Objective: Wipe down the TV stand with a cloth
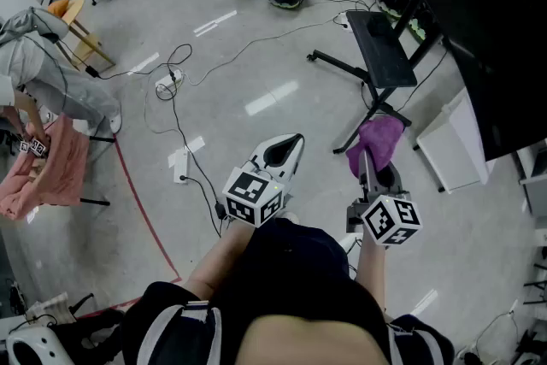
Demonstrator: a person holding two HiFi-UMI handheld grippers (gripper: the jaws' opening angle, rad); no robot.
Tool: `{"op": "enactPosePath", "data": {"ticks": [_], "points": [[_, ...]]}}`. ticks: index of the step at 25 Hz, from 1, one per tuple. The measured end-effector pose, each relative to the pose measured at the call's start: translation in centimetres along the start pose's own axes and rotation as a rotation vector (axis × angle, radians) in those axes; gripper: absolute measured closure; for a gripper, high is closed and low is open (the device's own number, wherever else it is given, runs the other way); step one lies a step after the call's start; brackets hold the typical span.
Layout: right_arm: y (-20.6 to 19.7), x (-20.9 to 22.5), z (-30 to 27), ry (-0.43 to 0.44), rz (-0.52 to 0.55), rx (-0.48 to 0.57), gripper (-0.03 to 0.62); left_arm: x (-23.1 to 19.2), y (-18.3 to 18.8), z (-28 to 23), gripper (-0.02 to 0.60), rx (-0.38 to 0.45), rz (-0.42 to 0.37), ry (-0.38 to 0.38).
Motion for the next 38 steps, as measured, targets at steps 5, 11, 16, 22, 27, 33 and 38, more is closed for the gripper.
{"op": "enactPosePath", "data": {"ticks": [5, 11, 16, 22, 27, 33, 38], "points": [[-0.3, -0.7, 0.9, -0.015, -0.002, -0.006, 0.505, 0.7, -0.3, 0.8, 0.575, -0.011, 0.017, -0.043], [0.0, -1.5, 0.3, 0.022, 0.002, 0.005, 0.505, 1.0, -0.3, 1.2, 0.574, -0.025, 0.009, -0.036], [-0.5, -1.5, 0.4, 0.004, -0.017, -0.022, 0.505, 1.4, -0.2, 1.7, 0.575, -0.022, 0.010, -0.018], [-1.5, -2.0, 0.4, 0.026, -0.048, -0.025, 0.505, 2.4, -0.9, 2.2, 0.575, -0.041, 0.005, -0.017], [-1.7, -2.7, 0.1, 0.030, -0.045, -0.027, 0.505, 1.8, -0.7, 2.4, 0.574, -0.034, 0.019, -0.015], [-0.6, -1.4, -0.7, -0.006, -0.025, -0.021, 0.505, 1.3, -0.8, 0.5, 0.575, -0.039, 0.053, -0.030], [-0.2, 0.3, -1.7, -0.050, -0.048, -0.019, 0.505, 0.7, -0.6, -1.7, 0.575, -0.055, 0.072, -0.043]]}}
Point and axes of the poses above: the fingertips, and each gripper's own axes: z backward along the fingers, x to its right, y out of its top, the point moved 10 cm from there along z, backward along the fingers, and after that the axes turned 10 degrees about z, right-handed, at the moved point
